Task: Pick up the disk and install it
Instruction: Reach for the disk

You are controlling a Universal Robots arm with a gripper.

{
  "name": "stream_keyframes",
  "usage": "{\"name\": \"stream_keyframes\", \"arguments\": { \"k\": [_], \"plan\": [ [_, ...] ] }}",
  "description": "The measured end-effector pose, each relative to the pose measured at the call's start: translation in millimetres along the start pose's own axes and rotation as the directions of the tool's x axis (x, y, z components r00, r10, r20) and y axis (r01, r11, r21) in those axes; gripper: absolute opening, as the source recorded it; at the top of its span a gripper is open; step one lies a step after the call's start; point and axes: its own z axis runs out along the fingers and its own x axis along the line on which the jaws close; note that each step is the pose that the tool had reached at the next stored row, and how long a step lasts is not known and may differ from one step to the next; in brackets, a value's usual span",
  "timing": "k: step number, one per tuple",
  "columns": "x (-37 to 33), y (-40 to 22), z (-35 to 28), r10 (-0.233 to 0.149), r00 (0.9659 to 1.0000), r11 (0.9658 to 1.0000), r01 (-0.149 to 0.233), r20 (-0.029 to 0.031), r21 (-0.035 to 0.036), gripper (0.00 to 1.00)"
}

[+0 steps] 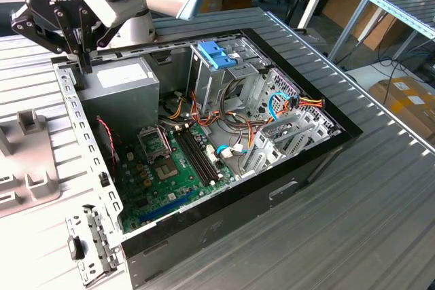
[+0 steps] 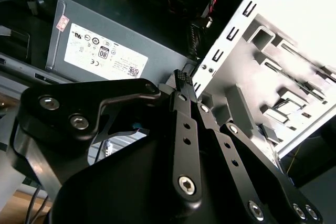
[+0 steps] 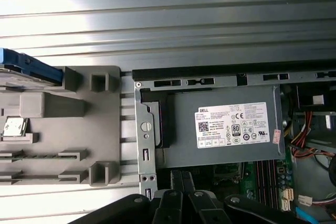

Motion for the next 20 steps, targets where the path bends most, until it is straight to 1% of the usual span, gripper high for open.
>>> {"name": "stream_keyframes", "arguments": {
  "k": [20],
  "plan": [
    [11.9,-0.9,-0.3,0.000,1.0000,1.0000,0.000,0.0001,0.0000,0.11]
  ]
}}
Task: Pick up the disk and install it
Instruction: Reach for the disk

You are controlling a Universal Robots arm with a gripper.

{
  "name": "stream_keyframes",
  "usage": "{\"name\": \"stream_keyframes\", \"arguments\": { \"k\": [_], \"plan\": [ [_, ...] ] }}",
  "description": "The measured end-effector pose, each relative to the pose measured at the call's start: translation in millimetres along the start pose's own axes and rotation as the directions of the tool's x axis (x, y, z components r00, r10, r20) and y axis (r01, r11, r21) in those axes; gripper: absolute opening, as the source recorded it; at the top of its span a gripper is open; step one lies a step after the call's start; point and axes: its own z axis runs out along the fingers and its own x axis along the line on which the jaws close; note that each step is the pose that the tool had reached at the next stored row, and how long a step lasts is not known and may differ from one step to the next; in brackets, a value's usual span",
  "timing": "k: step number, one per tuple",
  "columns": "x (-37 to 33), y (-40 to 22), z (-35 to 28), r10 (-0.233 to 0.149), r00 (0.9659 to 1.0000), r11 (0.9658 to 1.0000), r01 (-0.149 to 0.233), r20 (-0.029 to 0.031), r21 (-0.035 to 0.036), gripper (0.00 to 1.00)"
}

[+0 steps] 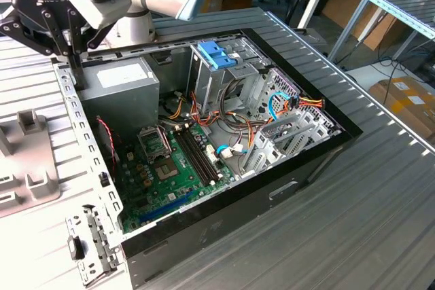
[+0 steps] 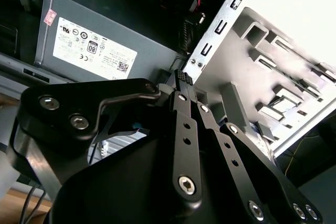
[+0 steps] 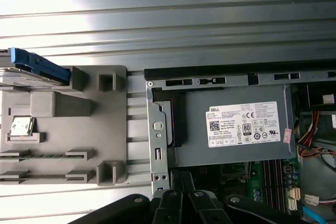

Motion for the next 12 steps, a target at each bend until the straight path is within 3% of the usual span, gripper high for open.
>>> {"name": "stream_keyframes", "arguments": {
  "k": [12],
  "plan": [
    [6.2,-0.5,-0.2,0.000,1.0000,1.0000,0.000,0.0000,0.0000,0.11]
  ]
}}
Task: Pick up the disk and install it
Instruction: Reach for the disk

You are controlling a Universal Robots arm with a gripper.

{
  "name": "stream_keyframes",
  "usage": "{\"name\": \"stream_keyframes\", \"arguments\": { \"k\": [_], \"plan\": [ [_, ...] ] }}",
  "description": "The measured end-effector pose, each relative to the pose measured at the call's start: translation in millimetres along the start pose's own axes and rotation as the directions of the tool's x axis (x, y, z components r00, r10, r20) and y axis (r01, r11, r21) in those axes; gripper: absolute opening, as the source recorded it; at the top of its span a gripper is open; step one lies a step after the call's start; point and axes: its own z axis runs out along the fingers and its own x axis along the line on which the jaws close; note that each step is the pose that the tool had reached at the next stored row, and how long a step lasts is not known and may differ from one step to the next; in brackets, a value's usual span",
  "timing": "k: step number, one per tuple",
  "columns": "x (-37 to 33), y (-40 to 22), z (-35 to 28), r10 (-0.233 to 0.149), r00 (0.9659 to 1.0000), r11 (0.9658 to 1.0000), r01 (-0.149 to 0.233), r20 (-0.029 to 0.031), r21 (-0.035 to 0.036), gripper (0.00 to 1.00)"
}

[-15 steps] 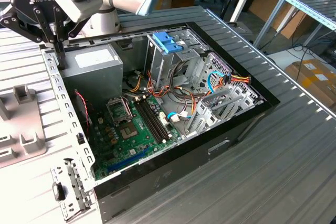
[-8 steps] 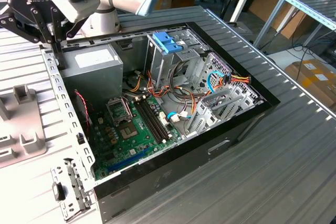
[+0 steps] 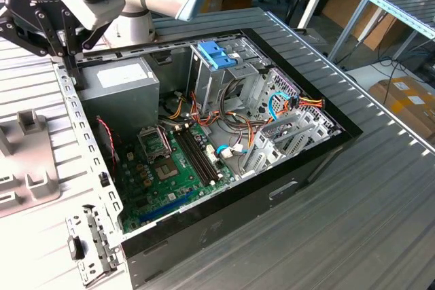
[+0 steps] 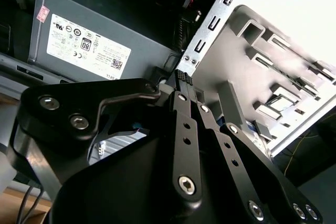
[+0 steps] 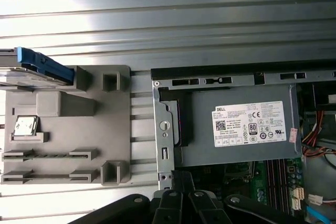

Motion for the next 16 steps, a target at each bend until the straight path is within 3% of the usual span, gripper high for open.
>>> {"name": "stream_keyframes", "arguments": {
  "k": [16],
  "plan": [
    [9.0,-0.7,-0.3,0.000,1.0000,1.0000,0.000,0.0000,0.0000,0.11]
  ]
}}
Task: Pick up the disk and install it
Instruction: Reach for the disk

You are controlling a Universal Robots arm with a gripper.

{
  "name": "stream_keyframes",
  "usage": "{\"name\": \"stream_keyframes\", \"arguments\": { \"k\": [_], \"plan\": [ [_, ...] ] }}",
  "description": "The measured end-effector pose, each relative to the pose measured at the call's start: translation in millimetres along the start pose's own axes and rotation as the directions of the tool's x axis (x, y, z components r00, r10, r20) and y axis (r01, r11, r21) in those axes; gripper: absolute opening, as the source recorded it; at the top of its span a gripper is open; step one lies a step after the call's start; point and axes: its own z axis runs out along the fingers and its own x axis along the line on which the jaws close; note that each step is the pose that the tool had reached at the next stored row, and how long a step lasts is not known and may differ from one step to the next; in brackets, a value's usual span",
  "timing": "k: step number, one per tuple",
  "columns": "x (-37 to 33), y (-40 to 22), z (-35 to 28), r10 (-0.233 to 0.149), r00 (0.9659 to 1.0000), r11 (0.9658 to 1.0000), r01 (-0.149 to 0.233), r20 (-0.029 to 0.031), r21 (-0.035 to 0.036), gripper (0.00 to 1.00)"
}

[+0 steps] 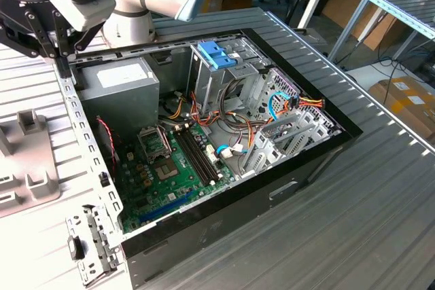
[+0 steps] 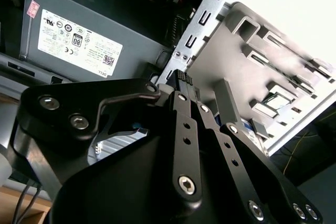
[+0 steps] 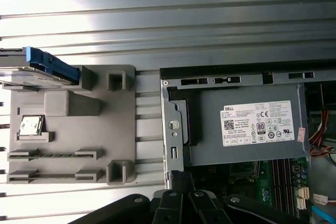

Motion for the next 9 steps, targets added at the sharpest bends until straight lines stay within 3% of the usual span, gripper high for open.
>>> {"name": "stream_keyframes", "arguments": {
  "k": [9],
  "plan": [
    [4.1,-0.3,-0.1,0.000,1.0000,1.0000,0.000,0.0000,0.0000,0.11]
  ]
}}
